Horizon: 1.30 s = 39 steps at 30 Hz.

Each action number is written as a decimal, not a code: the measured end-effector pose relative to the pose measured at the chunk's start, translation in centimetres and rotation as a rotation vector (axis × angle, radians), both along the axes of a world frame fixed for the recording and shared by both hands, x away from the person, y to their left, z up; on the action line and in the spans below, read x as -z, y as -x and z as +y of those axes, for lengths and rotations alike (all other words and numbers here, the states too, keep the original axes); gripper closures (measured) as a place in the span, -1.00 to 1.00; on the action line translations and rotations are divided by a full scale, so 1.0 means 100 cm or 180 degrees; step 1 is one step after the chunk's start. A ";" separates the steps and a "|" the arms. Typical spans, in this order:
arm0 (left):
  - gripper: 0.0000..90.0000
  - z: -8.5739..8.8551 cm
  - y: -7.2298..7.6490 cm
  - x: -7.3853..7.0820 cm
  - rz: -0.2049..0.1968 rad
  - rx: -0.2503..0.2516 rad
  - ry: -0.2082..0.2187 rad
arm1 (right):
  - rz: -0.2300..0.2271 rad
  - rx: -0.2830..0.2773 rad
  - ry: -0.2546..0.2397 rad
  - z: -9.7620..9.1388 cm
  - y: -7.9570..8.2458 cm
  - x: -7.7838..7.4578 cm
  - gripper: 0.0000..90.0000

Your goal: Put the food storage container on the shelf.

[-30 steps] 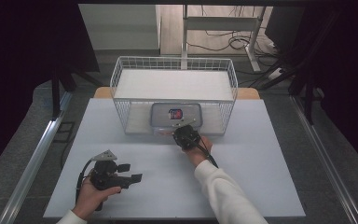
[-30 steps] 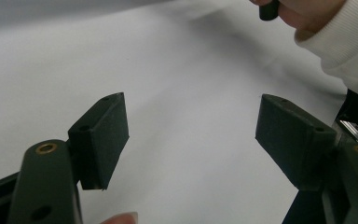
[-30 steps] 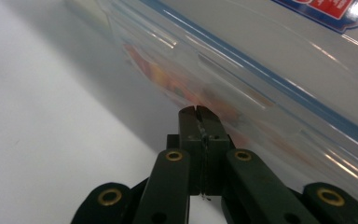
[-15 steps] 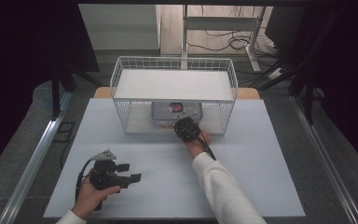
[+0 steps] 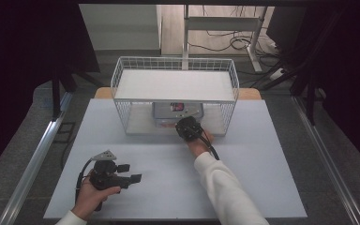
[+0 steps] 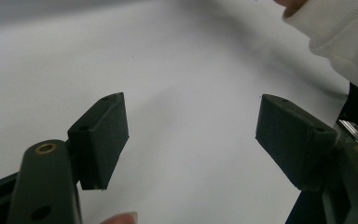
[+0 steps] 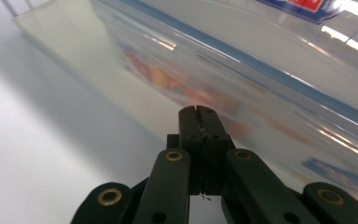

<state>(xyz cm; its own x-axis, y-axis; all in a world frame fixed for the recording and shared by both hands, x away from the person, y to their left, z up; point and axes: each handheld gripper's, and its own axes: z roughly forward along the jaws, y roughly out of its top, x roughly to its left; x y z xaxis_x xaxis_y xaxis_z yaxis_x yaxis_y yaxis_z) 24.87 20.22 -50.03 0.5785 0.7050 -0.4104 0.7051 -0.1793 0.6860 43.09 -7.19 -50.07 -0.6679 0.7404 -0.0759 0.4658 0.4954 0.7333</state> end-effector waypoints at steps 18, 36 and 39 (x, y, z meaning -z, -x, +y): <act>-0.45 -0.004 0.000 0.002 -0.0021 -0.0021 -0.0114 | 0.0127 -0.0356 -0.0211 -0.125 0.116 -0.029 0.97; -0.48 -0.004 0.000 0.001 -0.0091 -0.0082 -0.0177 | 0.0132 -0.0151 -0.0511 -0.174 0.153 -0.028 -0.31; -0.48 -0.004 -0.001 0.001 -0.0110 -0.0067 -0.0191 | 0.0145 -0.0099 -0.0466 -0.177 0.153 -0.027 -0.41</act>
